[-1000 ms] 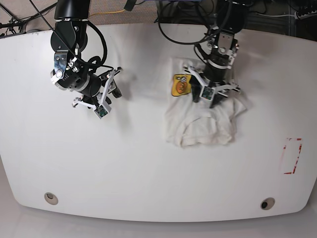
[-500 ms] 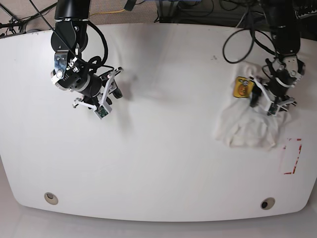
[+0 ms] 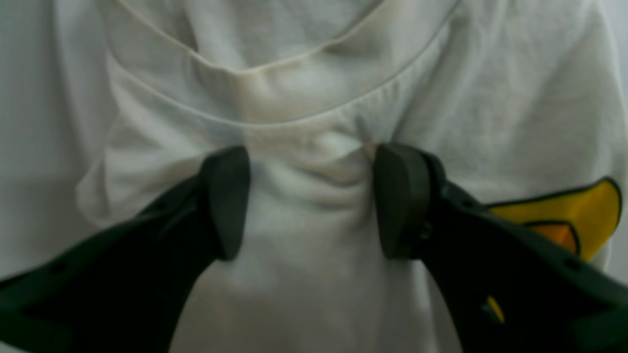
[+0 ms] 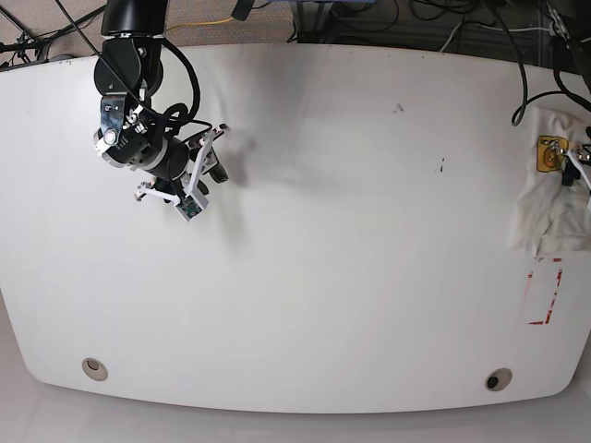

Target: Fold the T-shirt properly

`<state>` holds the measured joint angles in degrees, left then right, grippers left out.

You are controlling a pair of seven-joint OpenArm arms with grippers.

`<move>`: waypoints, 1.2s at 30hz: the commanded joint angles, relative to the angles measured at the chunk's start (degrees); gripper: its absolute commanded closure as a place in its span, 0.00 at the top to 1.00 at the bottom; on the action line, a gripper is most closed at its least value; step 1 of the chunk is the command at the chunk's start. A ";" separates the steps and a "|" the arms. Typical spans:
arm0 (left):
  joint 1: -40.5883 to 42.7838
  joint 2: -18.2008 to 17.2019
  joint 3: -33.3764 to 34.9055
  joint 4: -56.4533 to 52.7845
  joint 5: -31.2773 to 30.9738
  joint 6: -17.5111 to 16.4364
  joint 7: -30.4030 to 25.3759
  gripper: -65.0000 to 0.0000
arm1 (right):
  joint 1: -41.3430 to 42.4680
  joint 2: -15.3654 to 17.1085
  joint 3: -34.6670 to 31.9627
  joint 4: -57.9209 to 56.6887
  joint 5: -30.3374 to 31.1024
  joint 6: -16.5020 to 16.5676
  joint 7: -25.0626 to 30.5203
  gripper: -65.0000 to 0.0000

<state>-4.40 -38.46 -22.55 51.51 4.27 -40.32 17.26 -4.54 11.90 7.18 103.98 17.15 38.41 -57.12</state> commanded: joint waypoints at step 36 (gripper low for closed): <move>5.59 23.12 -1.41 43.83 0.87 4.23 0.72 0.57 | -0.43 0.01 0.34 2.70 -0.05 -1.01 8.55 0.35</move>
<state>0.95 -16.08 -24.69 94.37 5.48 -39.72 22.31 -5.17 11.42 7.25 105.71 16.64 37.54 -51.53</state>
